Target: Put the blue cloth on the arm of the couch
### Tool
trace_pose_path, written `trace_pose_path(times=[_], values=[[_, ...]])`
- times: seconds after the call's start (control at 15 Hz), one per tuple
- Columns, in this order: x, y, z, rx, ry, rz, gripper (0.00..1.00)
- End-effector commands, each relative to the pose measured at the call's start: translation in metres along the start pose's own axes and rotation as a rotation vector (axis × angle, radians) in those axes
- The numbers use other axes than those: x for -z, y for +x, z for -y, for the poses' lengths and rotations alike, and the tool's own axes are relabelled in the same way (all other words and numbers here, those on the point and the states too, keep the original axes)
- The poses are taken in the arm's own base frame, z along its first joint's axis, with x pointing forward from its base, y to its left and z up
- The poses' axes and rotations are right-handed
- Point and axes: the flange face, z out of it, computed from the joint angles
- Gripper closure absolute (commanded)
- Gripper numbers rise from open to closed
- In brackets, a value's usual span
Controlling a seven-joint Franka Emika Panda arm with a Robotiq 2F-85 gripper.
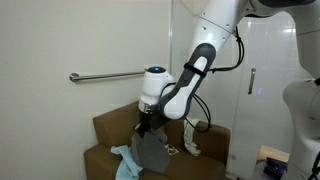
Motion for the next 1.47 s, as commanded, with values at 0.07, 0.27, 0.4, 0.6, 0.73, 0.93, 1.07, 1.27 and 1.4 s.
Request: trace_pose_path(times=[0.07,0.27,0.4,0.6,0.73,0.93,1.07,1.27,1.4], values=[[0.025,-0.06,0.054,0.24,0.06,0.057,0.97],[0.026,-0.085,0.074,0.389,0.095,0.105,0.97],[0.02,-0.097,0.081,0.479,0.126,0.153,0.97],[-0.005,-0.106,0.086,0.543,0.202,0.269,0.97],[-0.025,-0.103,0.076,0.544,0.251,0.371,0.97],[-0.047,-0.086,0.041,0.512,0.287,0.492,0.97],[-0.055,-0.074,0.021,0.498,0.303,0.532,0.97],[-0.058,-0.062,0.011,0.52,0.328,0.559,0.97],[-0.052,-0.059,0.016,0.563,0.331,0.549,0.97]])
